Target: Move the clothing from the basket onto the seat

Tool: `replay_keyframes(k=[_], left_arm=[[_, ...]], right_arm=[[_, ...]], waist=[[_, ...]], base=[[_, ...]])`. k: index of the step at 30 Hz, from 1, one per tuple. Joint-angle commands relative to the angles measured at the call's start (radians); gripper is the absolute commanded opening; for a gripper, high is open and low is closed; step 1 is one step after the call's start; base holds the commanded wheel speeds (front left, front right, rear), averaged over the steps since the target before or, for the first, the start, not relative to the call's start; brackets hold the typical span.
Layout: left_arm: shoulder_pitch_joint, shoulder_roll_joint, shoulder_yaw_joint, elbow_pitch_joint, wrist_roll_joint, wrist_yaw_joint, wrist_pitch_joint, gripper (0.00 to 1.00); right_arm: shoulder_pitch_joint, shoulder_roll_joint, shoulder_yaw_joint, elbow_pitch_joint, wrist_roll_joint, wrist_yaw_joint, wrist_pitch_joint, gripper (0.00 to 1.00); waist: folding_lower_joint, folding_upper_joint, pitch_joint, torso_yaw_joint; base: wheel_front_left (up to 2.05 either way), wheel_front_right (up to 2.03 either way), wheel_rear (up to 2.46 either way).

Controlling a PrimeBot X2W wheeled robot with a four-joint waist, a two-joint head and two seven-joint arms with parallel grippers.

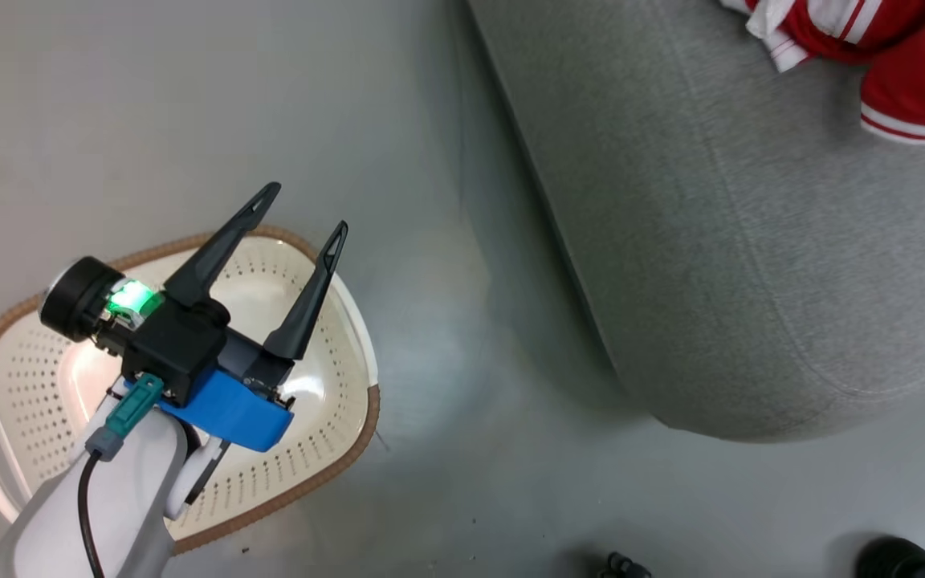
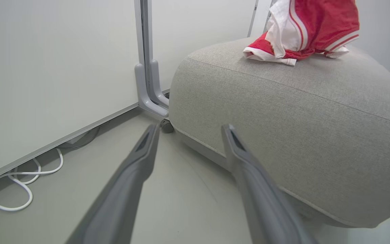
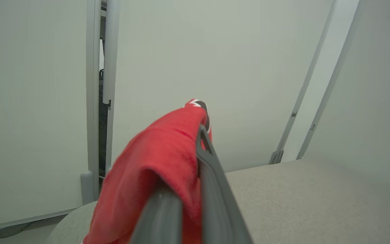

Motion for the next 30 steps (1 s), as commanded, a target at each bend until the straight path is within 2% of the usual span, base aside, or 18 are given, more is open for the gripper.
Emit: replay_keyframes(k=[1, 10, 19, 20, 21, 22, 23, 24, 25, 30], left_arm=[[-0.030, 0.008, 0.008, -0.017, 0.009, 0.004, -0.002, 1.00], [-0.051, 0.019, 0.015, -0.057, 0.013, 0.017, 0.000, 1.00], [-0.056, 0.014, 0.011, -0.050, 0.007, 0.023, -0.001, 1.00], [-0.056, 0.011, 0.010, -0.047, 0.006, 0.023, -0.001, 1.00], [-0.056, 0.008, 0.008, -0.045, 0.005, 0.023, -0.002, 1.00], [-0.056, 0.006, 0.007, -0.042, 0.005, 0.023, -0.002, 1.00], [-0.056, 0.004, 0.006, -0.039, 0.004, 0.023, -0.002, 1.00], [-0.057, 0.002, 0.005, -0.035, 0.003, 0.022, -0.002, 1.00], [-0.058, 0.000, 0.002, -0.032, 0.002, 0.021, -0.002, 1.00], [-0.062, -0.006, -0.006, -0.020, -0.004, 0.018, -0.002, 1.00]], right_arm=[[0.018, 0.013, -0.028, 0.020, -0.014, 0.000, -0.005, 0.00], [0.043, 0.050, -0.118, 0.132, -0.104, 0.000, -0.009, 0.00], [0.044, 0.076, -0.164, 0.163, -0.151, 0.000, -0.009, 0.00], [0.045, 0.078, -0.166, 0.165, -0.155, 0.000, -0.009, 0.20], [0.046, 0.080, -0.167, 0.166, -0.156, 0.000, -0.009, 0.33], [0.049, 0.083, -0.165, 0.167, -0.157, 0.000, -0.009, 0.39], [0.053, 0.086, -0.163, 0.170, -0.157, 0.000, -0.009, 0.49], [0.057, 0.087, -0.159, 0.178, -0.157, 0.000, -0.009, 0.93], [0.059, 0.086, -0.156, 0.183, -0.157, 0.000, -0.009, 1.00], [0.063, 0.080, -0.145, 0.204, -0.143, 0.000, -0.009, 1.00]], waist=[[-0.0002, 0.0000, 0.065, 0.030], [-0.0002, 0.0000, 0.116, 0.052], [-0.0002, 0.0000, 0.118, 0.055], [-0.0002, 0.0000, 0.115, 0.055], [-0.0002, 0.0000, 0.111, 0.055], [-0.0002, 0.0000, 0.108, 0.056], [-0.0002, 0.0000, 0.104, 0.056], [-0.0002, 0.0000, 0.100, 0.056], [-0.0002, 0.0000, 0.096, 0.056], [-0.0002, 0.0000, 0.081, 0.059]], base=[[0.00, 0.00, 0.00], [0.00, 0.00, 0.00], [0.00, 0.00, 0.00], [0.00, 0.00, 0.00], [0.00, 0.00, 0.00], [0.00, 0.00, 0.00], [0.00, 0.00, 0.00], [0.00, 0.00, 0.00], [0.00, 0.00, 0.00], [0.00, 0.00, 0.00]])
